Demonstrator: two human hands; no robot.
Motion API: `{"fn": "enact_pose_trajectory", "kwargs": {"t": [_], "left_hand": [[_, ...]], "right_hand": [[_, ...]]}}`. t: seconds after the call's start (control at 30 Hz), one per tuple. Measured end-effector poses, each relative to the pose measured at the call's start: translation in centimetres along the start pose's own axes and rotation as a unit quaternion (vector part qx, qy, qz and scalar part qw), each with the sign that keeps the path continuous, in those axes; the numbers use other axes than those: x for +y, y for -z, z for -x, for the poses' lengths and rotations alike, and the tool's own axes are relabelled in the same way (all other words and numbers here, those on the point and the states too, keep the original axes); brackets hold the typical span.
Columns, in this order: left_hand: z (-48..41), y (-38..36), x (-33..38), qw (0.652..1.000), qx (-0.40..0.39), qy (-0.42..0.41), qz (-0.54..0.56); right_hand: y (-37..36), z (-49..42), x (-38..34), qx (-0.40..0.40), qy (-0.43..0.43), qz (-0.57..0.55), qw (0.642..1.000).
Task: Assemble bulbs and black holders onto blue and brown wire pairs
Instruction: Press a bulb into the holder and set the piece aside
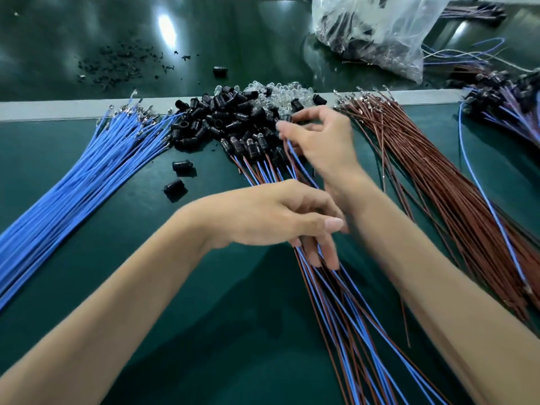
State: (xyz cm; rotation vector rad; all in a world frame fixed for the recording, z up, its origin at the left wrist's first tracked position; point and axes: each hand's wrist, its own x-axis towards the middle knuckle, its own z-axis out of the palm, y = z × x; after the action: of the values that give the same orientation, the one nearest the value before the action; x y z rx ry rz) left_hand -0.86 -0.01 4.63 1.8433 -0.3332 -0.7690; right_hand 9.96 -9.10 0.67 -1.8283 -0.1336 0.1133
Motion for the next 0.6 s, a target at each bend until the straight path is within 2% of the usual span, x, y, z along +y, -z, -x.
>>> {"fn": "enact_pose_trajectory", "kwargs": {"t": [0.13,0.2,0.3,0.37,0.47,0.6], "left_hand": [[0.5,1.6,-0.8,0.996,0.055,0.032,-0.057],[0.8,2.6,-1.0,0.99,0.128,0.03,-0.061],[1.0,3.8,-1.6,0.959,0.269,0.013,-0.089],[0.8,3.7,-1.9,0.942,0.327,-0.026,-0.074],[-0.2,2.6,-2.1,0.928,0.351,-0.079,-0.092],[-0.6,2.5,-2.9,0.918,0.362,-0.087,-0.139]], "right_hand": [[-1.6,0.5,0.3,0.031,0.085,0.159,0.983],[-1.8,0.6,0.3,0.033,0.122,0.19,0.974],[-0.9,0.7,0.4,0.044,0.156,0.238,0.958],[0.4,0.6,0.7,0.072,0.172,0.283,0.941],[2.3,0.3,1.4,0.068,0.157,0.313,0.934],[3.7,0.7,2.0,0.046,0.13,0.3,0.944]]}}
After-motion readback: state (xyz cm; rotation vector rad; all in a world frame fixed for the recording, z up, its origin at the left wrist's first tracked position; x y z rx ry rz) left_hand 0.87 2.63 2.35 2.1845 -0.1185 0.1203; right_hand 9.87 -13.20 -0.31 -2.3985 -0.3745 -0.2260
